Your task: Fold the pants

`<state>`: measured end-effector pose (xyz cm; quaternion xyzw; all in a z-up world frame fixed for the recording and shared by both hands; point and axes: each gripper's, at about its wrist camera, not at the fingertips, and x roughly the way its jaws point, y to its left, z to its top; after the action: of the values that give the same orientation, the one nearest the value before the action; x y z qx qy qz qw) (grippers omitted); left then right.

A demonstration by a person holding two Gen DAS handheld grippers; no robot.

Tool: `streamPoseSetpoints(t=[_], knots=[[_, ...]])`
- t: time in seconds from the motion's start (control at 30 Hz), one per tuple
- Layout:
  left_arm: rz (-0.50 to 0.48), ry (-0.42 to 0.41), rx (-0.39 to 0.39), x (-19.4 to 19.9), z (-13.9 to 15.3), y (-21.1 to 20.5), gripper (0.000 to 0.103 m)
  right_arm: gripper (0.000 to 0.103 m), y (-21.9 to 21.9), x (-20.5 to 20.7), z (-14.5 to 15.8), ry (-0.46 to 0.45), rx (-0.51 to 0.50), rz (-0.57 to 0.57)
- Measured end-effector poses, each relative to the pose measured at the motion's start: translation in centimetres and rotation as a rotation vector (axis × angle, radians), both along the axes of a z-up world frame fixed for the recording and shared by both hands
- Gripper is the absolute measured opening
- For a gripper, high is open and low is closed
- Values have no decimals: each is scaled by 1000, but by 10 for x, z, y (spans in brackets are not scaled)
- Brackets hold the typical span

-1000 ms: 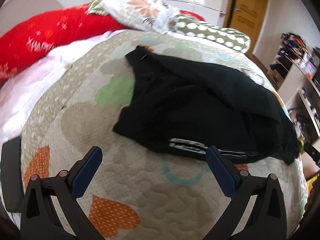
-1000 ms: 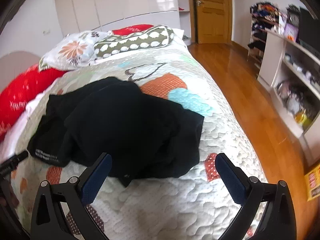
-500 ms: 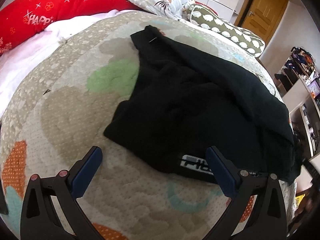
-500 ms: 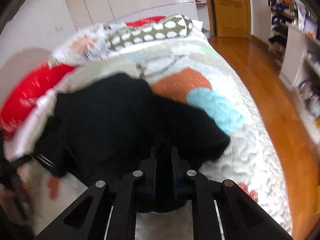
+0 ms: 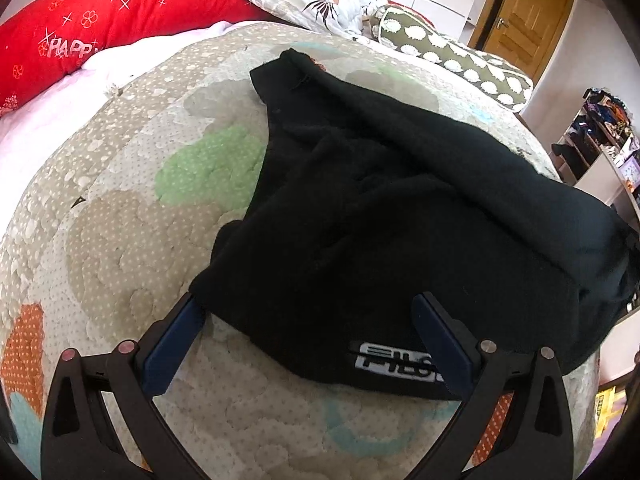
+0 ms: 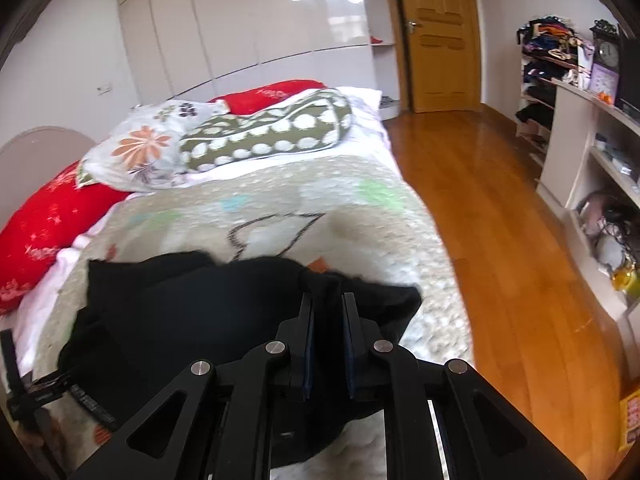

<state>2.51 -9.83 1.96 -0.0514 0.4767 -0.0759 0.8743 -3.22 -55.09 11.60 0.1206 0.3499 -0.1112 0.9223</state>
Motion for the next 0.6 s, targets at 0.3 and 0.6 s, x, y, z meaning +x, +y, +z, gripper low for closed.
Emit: streamPoseSetpoints(t=[0.3,0.6], knots=[[-18,5,-22,0,0,1,103,41,-28,24,-48,131,19,-96],[-1,28,-46,8,-1,0,103,66,-27,-65,-48,59,181,-128]])
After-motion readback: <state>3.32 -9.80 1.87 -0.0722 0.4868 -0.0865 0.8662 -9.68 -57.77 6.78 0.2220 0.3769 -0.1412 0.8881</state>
